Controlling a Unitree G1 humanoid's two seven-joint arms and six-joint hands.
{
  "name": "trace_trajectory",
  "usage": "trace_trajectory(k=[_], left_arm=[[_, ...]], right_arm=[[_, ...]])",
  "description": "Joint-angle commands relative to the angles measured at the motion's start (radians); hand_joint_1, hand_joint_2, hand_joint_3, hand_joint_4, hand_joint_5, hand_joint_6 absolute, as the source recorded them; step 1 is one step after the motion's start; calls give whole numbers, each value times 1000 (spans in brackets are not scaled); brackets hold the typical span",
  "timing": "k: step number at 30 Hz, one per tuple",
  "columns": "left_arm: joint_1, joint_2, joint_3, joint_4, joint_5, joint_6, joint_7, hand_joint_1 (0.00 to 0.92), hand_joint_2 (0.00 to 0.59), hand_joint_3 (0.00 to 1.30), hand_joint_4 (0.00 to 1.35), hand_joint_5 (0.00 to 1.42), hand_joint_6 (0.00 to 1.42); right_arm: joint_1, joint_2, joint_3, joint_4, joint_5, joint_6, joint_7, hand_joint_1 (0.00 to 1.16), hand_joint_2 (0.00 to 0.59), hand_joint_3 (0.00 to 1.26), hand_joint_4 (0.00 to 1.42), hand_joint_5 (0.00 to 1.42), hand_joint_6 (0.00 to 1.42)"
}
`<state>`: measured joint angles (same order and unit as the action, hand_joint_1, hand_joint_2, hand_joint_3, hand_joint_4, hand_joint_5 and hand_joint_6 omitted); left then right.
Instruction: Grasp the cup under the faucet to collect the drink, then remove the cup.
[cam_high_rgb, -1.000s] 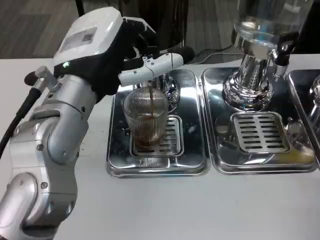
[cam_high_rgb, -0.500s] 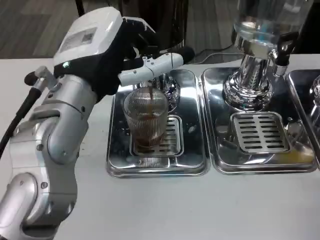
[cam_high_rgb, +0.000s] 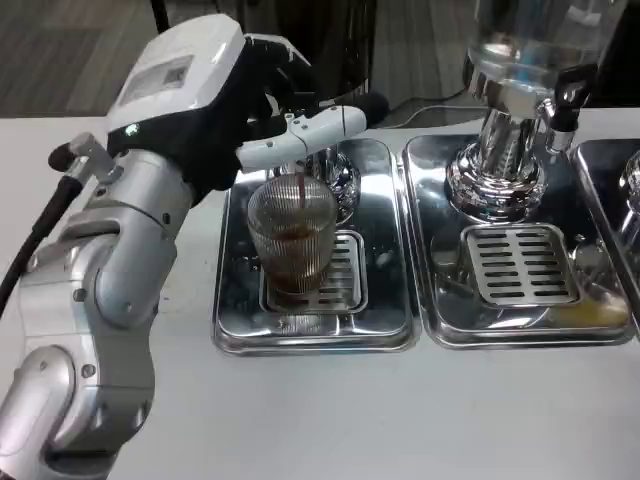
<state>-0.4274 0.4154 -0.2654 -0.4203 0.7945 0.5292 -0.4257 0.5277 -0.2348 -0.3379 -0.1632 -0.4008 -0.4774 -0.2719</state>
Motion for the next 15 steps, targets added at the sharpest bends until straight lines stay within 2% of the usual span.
trace_trajectory(k=[1, 7, 11, 15], left_arm=[[20, -1, 8, -18, -3, 0, -19, 27, 100, 513, 644, 487, 521], [22, -2, 13, -20, -5, -2, -19, 27, 100, 513, 633, 487, 520], [32, -4, 13, -26, -2, -2, -14, 29, 108, 431, 523, 455, 494], [46, -5, 17, -35, -2, -3, -10, 28, 101, 326, 337, 374, 419]], right_arm=[[-3, 2, -6, -2, 13, -11, -2, 653, 457, 193, 217, 143, 79], [-3, 0, -9, -3, 17, -11, -1, 653, 457, 193, 217, 143, 79], [-2, 0, -7, -5, 17, -11, 0, 653, 457, 193, 218, 143, 79], [-1, 0, -7, -8, 16, -11, 0, 653, 457, 193, 225, 144, 79]])
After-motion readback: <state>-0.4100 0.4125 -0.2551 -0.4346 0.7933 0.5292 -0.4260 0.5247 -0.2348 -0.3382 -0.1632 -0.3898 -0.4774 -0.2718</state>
